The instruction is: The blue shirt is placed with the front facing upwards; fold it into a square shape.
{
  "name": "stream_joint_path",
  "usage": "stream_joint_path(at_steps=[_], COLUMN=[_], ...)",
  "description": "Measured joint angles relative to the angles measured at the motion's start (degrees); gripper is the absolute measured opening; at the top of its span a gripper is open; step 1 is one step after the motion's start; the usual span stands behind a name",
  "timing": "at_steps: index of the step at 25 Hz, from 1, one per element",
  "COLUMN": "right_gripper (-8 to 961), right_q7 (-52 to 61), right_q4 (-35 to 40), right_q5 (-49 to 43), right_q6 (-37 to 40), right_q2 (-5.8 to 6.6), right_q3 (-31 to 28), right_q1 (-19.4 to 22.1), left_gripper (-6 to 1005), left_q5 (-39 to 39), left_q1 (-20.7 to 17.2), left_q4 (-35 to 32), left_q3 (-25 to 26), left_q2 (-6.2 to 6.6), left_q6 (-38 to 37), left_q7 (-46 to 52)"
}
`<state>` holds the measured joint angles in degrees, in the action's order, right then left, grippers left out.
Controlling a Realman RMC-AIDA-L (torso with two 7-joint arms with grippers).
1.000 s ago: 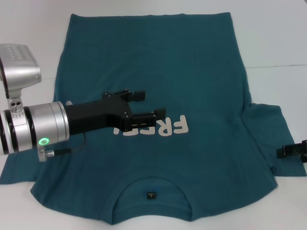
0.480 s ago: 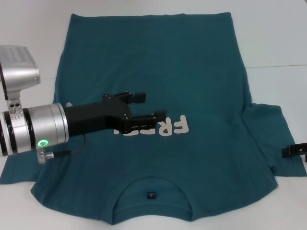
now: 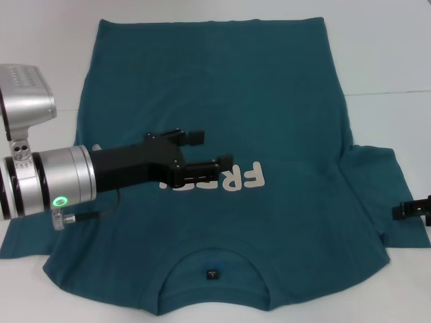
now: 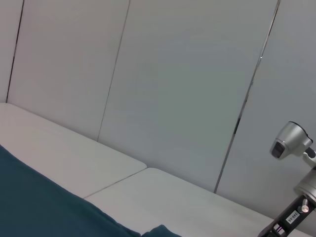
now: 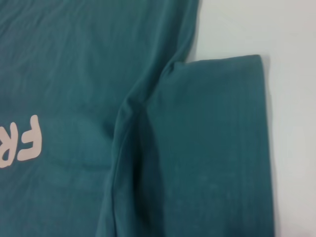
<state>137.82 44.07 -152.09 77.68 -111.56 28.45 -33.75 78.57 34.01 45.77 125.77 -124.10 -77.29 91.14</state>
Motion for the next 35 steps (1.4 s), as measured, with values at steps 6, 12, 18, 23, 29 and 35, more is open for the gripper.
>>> stream_joint_path(at_steps=[6, 12, 18, 23, 29, 35], right_gripper=[941, 941, 941, 941, 941, 941], right_q7=[-0.01, 0.27, 0.5, 0.41, 0.3, 0.31], right_q4=[-0.04, -0.04, 0.14, -0.15, -0.15, -0.15], right_q5=[0.04, 0.04, 0.04, 0.04, -0.03, -0.16], right_q6=[-0.02, -0.55, -0.59, -0.59, -0.57, -0.6], right_q2=[-0.18, -0.09, 0.18, 0.03, -0.3, -0.16], right_q3=[0.26, 0.28, 0.28, 0.31, 0.37, 0.38], right_q1=[-0.32, -0.35, -0.38, -0.68, -0.88, -0.77], left_gripper=[874, 875, 875, 875, 875, 875], left_q5=[0.03, 0.1, 0.1, 0.1, 0.18, 0.34], left_q1=[0.0, 0.22, 0.36, 0.36, 0.17, 0.09], left_q4=[0.21, 0.28, 0.28, 0.29, 0.28, 0.28], left_q3=[0.0, 0.0, 0.02, 0.02, 0.0, 0.0], left_q2=[0.0, 0.0, 0.0, 0.0, 0.0, 0.0], left_q6=[0.03, 0.04, 0.04, 0.04, 0.04, 0.04], left_q7=[0.0, 0.01, 0.0, 0.0, 0.0, 0.0])
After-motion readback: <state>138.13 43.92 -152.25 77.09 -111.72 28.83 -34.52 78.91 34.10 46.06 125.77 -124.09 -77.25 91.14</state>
